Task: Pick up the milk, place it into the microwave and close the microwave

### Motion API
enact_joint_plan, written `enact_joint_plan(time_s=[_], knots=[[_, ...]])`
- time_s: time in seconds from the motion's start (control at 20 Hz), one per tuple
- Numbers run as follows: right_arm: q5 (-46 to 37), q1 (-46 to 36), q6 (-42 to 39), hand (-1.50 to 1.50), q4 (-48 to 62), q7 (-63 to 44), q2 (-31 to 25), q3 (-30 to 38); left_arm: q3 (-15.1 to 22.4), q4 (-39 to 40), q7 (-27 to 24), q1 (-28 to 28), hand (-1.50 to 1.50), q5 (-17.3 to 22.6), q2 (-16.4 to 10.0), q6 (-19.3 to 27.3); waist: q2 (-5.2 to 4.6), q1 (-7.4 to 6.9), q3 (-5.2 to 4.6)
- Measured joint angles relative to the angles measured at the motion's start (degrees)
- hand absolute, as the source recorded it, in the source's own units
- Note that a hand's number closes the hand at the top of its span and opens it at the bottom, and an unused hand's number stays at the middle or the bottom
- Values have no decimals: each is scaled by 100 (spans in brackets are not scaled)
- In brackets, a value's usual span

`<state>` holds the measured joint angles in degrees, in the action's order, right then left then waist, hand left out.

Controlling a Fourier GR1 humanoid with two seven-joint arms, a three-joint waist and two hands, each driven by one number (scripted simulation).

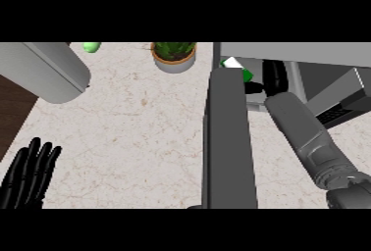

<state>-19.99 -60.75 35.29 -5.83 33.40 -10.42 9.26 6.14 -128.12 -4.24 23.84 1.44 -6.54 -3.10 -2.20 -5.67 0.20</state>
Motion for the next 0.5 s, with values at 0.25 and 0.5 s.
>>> enact_joint_plan(time_s=[0.25,0.5], knots=[[121,19,67,-150,-54,88,-126,158,85,-39,10,38,-150,-88,46,26,13,42,0],[194,73,76,-150,-93,242,-293,270,264,-51,-31,117,-150,-294,125,81,25,75,0]])
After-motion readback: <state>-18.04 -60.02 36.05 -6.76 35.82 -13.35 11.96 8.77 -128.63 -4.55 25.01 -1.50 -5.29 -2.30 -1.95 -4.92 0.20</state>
